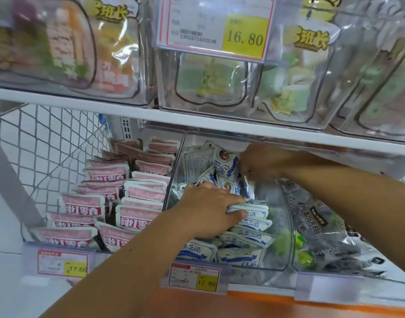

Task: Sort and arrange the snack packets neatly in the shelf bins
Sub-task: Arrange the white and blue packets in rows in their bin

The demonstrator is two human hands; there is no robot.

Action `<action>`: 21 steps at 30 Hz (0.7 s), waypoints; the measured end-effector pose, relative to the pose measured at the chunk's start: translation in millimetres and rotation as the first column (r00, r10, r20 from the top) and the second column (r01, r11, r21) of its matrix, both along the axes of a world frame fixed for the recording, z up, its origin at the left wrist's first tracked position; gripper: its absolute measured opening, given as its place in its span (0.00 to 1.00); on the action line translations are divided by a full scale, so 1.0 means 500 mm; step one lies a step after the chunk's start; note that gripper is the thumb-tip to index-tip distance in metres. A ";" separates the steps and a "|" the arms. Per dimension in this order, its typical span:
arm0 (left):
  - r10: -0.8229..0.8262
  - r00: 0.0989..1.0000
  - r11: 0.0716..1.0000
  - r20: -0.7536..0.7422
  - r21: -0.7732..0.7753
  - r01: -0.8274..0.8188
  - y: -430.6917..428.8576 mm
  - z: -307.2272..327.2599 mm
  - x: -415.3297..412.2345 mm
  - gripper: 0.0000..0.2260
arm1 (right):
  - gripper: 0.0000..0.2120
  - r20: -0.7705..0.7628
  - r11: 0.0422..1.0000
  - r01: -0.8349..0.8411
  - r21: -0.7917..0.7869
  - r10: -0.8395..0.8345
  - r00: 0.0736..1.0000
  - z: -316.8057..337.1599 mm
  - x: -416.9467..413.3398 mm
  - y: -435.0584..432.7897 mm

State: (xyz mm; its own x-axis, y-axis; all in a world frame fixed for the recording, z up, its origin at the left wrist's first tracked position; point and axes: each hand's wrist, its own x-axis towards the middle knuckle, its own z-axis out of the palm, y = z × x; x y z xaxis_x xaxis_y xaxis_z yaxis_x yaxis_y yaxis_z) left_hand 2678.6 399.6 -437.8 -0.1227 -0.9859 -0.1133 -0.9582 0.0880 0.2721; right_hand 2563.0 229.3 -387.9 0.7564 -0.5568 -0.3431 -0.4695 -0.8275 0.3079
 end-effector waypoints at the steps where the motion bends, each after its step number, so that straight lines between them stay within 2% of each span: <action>1: 0.002 1.000 1.000 0.004 0.002 -0.002 0.000 0.001 -0.001 0.22 | 0.08 0.096 0.999 0.003 0.040 -0.007 0.995 0.005 -0.014 -0.010; 3: 0.006 1.000 1.000 0.016 -0.009 -0.006 0.002 0.003 -0.003 0.23 | 0.07 0.330 0.978 0.047 0.203 -0.114 0.937 0.026 -0.046 -0.007; 5: 0.016 1.000 0.999 0.009 -0.037 -0.016 0.005 0.006 -0.006 0.24 | 0.07 0.481 0.931 0.075 0.358 -0.252 0.839 0.046 -0.079 0.013; 6: 0.025 1.000 0.998 -0.004 -0.057 -0.025 0.007 0.006 -0.007 0.24 | 0.09 0.533 0.919 0.084 0.386 -0.297 0.793 0.054 -0.091 0.032; 7: 0.040 0.998 0.995 -0.044 -0.090 -0.043 0.009 0.005 -0.007 0.25 | 0.11 0.585 0.905 0.092 0.416 -0.343 0.735 0.055 -0.101 0.052; 9: 0.084 0.969 0.972 -0.233 -0.193 -0.131 0.013 0.009 -0.008 0.23 | 0.10 0.690 0.873 0.047 0.486 -0.416 0.592 0.051 -0.108 0.097; 12: 0.195 0.834 0.876 -0.516 -0.290 -0.385 0.023 0.028 -0.010 0.17 | 0.13 0.780 0.877 -0.004 0.480 -0.424 0.460 0.047 -0.111 0.149; 13: 0.218 0.778 0.857 -0.589 -0.267 -0.442 0.026 0.033 -0.008 0.18 | 0.12 0.792 0.864 -0.013 0.503 -0.454 0.407 0.047 -0.113 0.161; 15: 0.169 0.633 0.888 -0.755 -0.162 -0.430 0.032 0.041 -0.005 0.17 | 0.09 0.789 0.817 -0.044 0.575 -0.540 0.292 0.050 -0.116 0.187; 16: 0.132 0.568 0.913 -0.812 -0.123 -0.388 0.036 0.044 -0.005 0.16 | 0.08 0.785 0.807 -0.048 0.589 -0.557 0.271 0.045 -0.116 0.195; 18: 0.127 0.518 0.922 -0.846 -0.091 -0.376 0.043 0.049 -0.004 0.12 | 0.06 0.799 0.824 -0.043 0.565 -0.534 0.277 0.035 -0.112 0.211; 19: 0.145 0.487 0.909 -0.861 -0.079 -0.409 0.048 0.052 -0.003 0.10 | 0.08 0.818 0.850 -0.004 0.527 -0.506 0.275 0.027 -0.109 0.214; 21: 0.166 0.382 0.884 -0.909 -0.034 -0.466 0.055 0.057 -0.002 0.09 | 0.19 0.875 0.915 0.152 0.374 -0.402 0.271 0.015 -0.105 0.212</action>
